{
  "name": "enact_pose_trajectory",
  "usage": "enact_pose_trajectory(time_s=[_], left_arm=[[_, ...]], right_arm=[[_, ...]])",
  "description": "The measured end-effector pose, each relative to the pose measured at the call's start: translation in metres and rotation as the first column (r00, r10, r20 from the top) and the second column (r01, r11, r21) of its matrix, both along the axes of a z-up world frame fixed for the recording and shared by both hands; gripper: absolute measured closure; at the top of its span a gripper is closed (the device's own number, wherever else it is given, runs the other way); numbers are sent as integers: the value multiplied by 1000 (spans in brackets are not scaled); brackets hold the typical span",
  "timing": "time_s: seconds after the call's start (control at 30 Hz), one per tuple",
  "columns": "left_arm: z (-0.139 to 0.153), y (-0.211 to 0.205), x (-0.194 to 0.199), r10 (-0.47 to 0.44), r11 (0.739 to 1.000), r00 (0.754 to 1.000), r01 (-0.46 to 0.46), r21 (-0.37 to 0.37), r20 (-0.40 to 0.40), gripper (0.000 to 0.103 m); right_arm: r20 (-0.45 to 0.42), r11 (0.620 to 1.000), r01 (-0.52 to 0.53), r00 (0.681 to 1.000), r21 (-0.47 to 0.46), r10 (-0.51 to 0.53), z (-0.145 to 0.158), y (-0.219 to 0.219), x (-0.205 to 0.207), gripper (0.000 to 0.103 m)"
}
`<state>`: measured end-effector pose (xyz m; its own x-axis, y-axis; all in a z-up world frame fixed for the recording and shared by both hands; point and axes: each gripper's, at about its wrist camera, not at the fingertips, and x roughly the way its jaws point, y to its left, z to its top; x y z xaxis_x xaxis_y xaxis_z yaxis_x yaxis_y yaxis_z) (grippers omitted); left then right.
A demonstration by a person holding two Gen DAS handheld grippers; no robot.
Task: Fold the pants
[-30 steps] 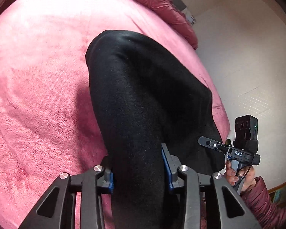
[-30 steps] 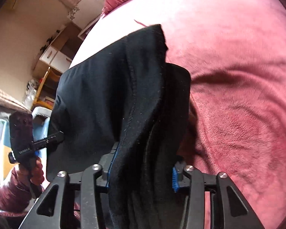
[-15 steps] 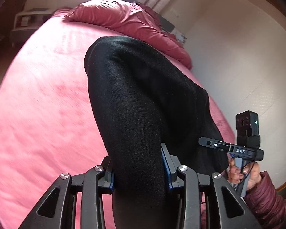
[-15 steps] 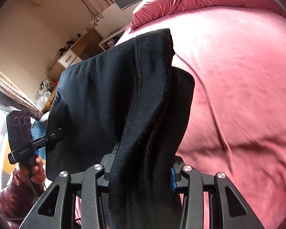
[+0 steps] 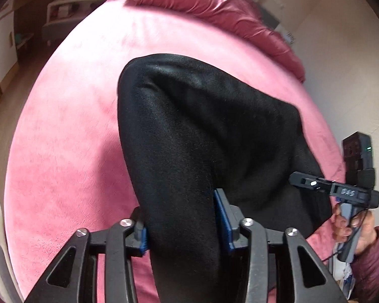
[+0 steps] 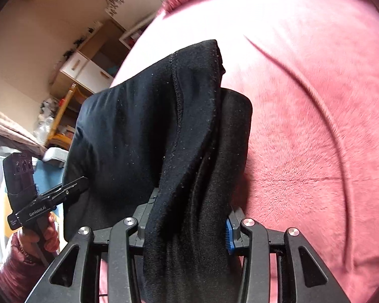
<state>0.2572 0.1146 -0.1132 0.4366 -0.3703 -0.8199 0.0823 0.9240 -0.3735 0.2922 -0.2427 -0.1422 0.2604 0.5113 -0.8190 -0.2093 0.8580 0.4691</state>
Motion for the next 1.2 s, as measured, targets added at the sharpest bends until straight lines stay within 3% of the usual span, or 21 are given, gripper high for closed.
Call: enact_pose_trajectory(time_s=[0.1, 0.27, 0.53, 0.63, 0.77, 0.83, 0.93, 1.2], left_arm=[[-3, -3, -2, 21, 1000, 1000, -21, -11, 23, 52], [2, -14, -17, 25, 999, 999, -27, 35, 48, 51], [0, -30, -6, 38, 990, 996, -49, 130, 83, 48], [-2, -41, -8, 36, 988, 995, -49, 145, 94, 48], [-2, -40, -8, 37, 989, 995, -50, 136, 92, 47], [-4, -39, -7, 35, 989, 995, -48, 140, 94, 47], [-2, -40, -9, 33, 988, 995, -47, 147, 96, 47], [-4, -43, -12, 32, 985, 993, -50, 166, 110, 45]], right_arm=[[6, 999, 7, 1000, 37, -7, -5, 3, 5, 58], [6, 999, 2, 1000, 39, -2, -8, 0, 6, 57], [-23, 998, 28, 999, 57, -27, -23, -2, 12, 42], [-31, 997, 37, 999, 71, -35, -27, -5, 14, 41], [-34, 997, 33, 999, 75, -31, -28, -7, 14, 41], [-28, 997, 17, 999, 78, -15, -26, -6, 14, 51], [-4, 998, -7, 1000, 58, 8, -18, -1, 11, 56], [0, 996, 25, 1000, 90, -25, -24, -6, 5, 58]])
